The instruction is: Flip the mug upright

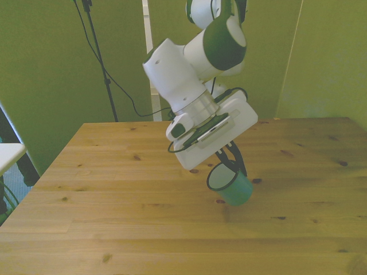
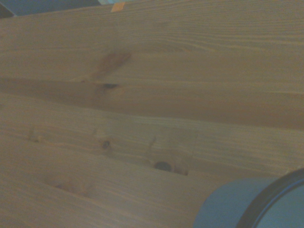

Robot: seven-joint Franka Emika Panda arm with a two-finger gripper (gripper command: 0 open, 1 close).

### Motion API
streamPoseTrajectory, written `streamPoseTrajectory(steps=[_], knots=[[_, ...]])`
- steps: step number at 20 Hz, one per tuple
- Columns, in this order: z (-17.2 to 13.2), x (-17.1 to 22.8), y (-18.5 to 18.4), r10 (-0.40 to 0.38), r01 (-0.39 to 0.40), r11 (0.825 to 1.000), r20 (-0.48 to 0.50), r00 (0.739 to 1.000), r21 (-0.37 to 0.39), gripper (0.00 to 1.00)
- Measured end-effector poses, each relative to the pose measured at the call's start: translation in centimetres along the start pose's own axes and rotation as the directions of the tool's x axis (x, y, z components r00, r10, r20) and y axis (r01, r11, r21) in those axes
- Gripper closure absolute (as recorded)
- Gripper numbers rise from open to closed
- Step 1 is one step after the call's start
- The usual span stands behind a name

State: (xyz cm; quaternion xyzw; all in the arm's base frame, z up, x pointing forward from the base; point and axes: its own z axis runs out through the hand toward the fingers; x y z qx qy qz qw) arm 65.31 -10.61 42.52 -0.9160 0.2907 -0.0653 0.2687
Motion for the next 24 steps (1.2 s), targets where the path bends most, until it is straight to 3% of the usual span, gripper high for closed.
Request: streamPoseTrajectory(steps=[6,11,20,24], knots=[[1.3,-5.2,-2.1,-0.011,-0.011,0.991,-0.157,0.988,-0.137,1.0],[3.1,-7.2,-2.9,-0.004,-0.057,0.974,-0.267,0.964,-0.22,1.0],[4.9,-7.9,-3.0,-0.019,-0.087,0.931,-0.285,0.958,-0.354,1.0],[5.6,-7.1,-2.6,-0.012,-0.096,0.927,-0.285,0.959,-0.362,1.0]])
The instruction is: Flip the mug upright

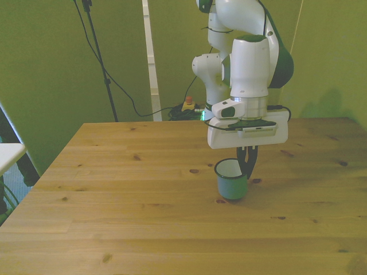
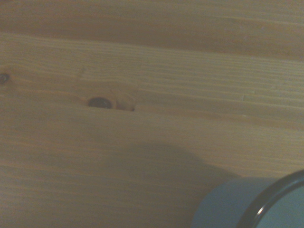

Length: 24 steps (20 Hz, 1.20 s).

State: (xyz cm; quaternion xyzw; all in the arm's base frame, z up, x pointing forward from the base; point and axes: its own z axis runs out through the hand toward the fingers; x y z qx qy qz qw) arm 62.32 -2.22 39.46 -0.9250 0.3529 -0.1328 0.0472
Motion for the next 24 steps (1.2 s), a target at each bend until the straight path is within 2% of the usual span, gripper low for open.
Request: streamPoseTrajectory(steps=[2,3,17,24], knots=[[0.2,0.3,0.0,0.003,-0.003,1.0,0.001,1.0,-0.003,1.0],[0.2,0.4,0.0,0.005,-0.005,1.0,0.004,1.0,-0.007,0.0],[0.0,0.5,0.1,0.012,-0.012,1.0,0.012,1.0,-0.008,0.0],[-3.0,0.5,0.8,0.02,-0.02,1.0,-0.019,1.0,0.021,0.0]])
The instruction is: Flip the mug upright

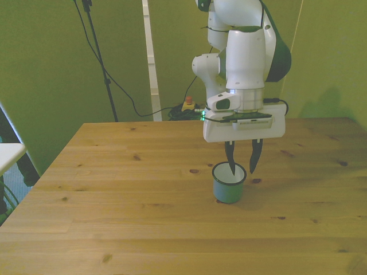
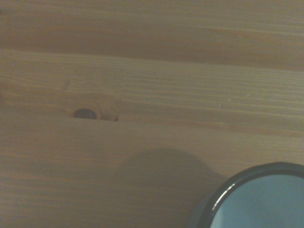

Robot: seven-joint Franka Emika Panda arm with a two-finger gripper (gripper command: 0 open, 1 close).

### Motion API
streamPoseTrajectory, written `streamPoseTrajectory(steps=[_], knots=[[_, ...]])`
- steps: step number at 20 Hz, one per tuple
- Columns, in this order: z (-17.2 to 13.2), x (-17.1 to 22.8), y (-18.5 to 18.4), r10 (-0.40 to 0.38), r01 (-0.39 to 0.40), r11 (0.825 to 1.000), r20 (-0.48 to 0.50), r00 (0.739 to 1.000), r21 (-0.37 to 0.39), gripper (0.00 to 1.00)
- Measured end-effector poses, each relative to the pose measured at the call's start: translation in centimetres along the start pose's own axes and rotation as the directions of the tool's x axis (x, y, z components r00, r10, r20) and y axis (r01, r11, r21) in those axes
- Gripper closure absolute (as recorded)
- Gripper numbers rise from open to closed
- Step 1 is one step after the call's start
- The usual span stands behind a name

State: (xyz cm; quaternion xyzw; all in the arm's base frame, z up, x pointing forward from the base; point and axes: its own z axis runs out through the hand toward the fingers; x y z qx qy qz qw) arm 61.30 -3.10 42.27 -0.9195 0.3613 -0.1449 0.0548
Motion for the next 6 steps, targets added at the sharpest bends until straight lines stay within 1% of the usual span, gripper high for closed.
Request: streamPoseTrajectory(steps=[3,6], knots=[[-2.2,-0.8,0.7,0.001,0.0,1.0,-0.021,1.0,0.024,0.0],[-4.2,-2.5,1.5,-0.005,0.008,0.999,-0.045,0.999,0.051,0.0]])
